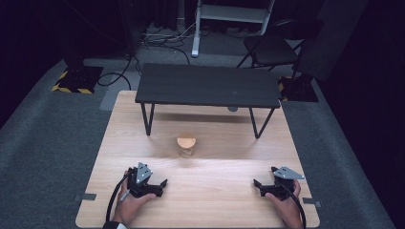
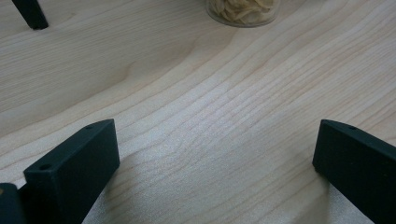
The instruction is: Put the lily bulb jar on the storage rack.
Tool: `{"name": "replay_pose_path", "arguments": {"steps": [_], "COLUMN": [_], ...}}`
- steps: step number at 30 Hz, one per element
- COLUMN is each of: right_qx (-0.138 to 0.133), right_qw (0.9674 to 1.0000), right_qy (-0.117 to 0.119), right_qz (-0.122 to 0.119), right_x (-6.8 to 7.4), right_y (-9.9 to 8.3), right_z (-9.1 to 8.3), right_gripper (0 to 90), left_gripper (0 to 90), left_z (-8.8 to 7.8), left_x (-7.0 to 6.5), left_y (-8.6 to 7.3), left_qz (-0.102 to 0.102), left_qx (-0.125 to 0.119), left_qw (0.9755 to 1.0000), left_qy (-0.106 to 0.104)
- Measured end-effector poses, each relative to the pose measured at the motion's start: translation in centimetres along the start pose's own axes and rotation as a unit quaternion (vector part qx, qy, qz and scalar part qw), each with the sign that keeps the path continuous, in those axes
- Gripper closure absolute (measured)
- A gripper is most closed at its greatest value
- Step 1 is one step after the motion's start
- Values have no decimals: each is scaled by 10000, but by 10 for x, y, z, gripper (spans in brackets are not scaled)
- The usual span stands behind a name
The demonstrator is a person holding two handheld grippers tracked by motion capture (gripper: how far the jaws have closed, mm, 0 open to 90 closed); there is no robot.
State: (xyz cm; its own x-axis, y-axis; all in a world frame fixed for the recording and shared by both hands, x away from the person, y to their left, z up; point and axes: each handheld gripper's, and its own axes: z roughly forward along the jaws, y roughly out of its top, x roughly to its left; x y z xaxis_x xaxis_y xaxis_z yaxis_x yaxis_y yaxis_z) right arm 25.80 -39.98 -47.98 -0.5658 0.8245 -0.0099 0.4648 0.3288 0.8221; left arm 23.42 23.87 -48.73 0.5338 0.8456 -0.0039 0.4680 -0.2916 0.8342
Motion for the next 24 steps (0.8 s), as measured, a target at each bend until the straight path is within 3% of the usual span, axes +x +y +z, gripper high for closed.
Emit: {"name": "replay_pose_path", "arguments": {"steps": [24], "right_qx": [0], "right_qw": [10000], "right_qy": [3], "right_qz": [4], "right_x": [0], "right_y": [0], "right_z": [0], "right_gripper": [0], "left_gripper": [4], "left_z": [-1], "left_x": [1], "left_y": [2], "left_qz": [2], "left_qx": [54], "left_qw": [10000], "left_qy": [9]}}
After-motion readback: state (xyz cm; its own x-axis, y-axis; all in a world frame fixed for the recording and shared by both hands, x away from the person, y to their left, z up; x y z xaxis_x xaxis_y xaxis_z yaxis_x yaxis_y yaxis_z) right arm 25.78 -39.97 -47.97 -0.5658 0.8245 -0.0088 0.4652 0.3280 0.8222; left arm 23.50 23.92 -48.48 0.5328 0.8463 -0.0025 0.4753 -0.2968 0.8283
